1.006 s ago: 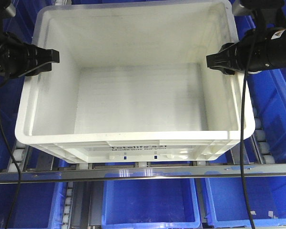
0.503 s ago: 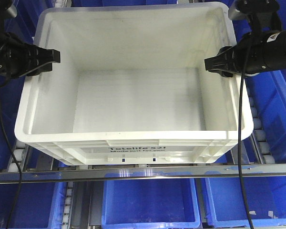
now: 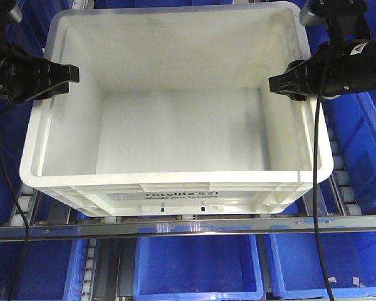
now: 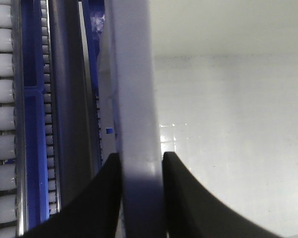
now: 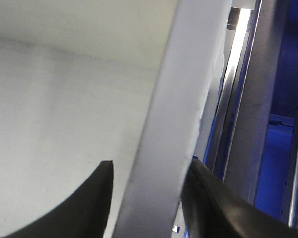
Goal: Move bin from left to right shelf
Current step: 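Lower the white crate with both grippers onto the roller shelf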
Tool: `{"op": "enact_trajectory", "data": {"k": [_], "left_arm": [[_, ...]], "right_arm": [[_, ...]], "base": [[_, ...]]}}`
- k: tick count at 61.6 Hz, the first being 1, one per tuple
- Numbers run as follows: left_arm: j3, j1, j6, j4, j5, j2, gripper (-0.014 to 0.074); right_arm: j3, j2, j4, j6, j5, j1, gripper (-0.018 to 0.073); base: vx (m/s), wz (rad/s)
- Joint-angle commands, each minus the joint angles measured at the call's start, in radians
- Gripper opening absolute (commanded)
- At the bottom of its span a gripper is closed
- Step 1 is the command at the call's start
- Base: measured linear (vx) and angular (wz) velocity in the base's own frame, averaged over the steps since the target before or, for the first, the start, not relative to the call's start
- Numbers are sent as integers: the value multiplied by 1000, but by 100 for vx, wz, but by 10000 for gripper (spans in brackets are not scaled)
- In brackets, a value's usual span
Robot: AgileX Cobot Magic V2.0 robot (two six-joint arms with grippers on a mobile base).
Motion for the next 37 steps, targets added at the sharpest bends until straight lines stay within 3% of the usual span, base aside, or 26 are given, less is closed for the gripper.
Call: {"op": "enact_trajectory", "data": {"k": [1, 26, 37], "left_arm": [[-37, -5, 17, 0, -98, -32, -8], [-37, -5, 17, 1, -115, -32, 13], [-37, -5, 17, 3, -129, -32, 69]], "right_arm": [[-45, -41, -25, -47, -162, -3, -4], [-45, -37, -25, -47, -167, -3, 5], [-45, -37, -25, -47, -175, -3, 81]], "base": [[0, 0], [0, 0], [0, 0]]}}
